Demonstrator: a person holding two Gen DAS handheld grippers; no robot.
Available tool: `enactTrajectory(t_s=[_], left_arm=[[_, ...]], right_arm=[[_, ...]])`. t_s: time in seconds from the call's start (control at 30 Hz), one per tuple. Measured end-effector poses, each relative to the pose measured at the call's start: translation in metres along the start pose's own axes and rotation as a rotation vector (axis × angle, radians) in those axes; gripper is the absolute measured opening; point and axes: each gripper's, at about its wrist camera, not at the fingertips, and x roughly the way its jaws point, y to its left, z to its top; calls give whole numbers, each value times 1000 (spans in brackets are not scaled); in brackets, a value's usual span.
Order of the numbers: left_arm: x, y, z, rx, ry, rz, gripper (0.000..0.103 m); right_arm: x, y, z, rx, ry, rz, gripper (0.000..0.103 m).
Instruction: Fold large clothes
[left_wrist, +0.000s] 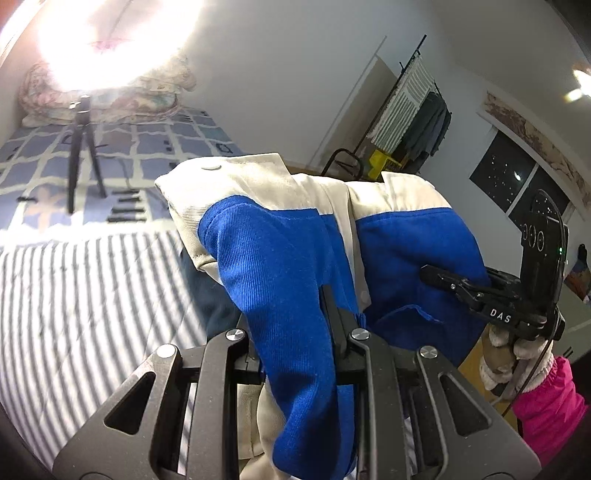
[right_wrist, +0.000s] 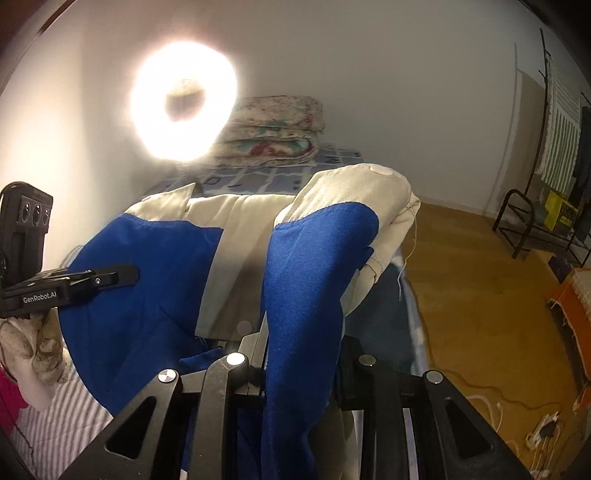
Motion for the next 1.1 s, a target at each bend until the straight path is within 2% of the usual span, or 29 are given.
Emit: enactTrajectory(t_s=[0.23, 0.4, 0.43, 0.47, 0.5, 0.53, 0.57, 0.63, 0.73, 0.8, 0.93, 1.1], left_arm=[[60, 17, 32, -12, -11, 8, 20], [94, 41, 40, -49, -22, 19, 20], [104, 48, 39, -45, -12, 48, 21], [109, 53, 37, -46, 2, 74, 21], [115, 62, 33, -61, 27, 108, 25], [124, 73, 29, -81, 61, 135, 39], [130, 82, 24, -93, 81, 151, 44], [136, 87, 14, -77, 80, 204, 66], [140, 87, 9, -72, 80, 229, 68], [136, 83, 11, -68, 83, 242, 68], [112, 60, 13, 14, 44, 296, 68], [66, 32, 6, 69, -18, 287, 68]], right_arm=[[55, -38, 29, 6, 10, 14, 24], [100, -75, 25, 64, 15, 53, 26], [110, -83, 22, 81, 31, 48, 28], [126, -95, 16, 107, 68, 28, 34], [136, -103, 12, 128, 96, 21, 39], [148, -111, 8, 163, 120, 26, 46], [160, -119, 0, 213, 147, 33, 49], [174, -121, -9, 228, 169, 28, 52], [176, -124, -11, 247, 160, 7, 62], [168, -122, -9, 253, 157, -11, 61], [151, -112, -1, 192, 138, -90, 61], [109, -93, 2, 174, 76, -140, 61]])
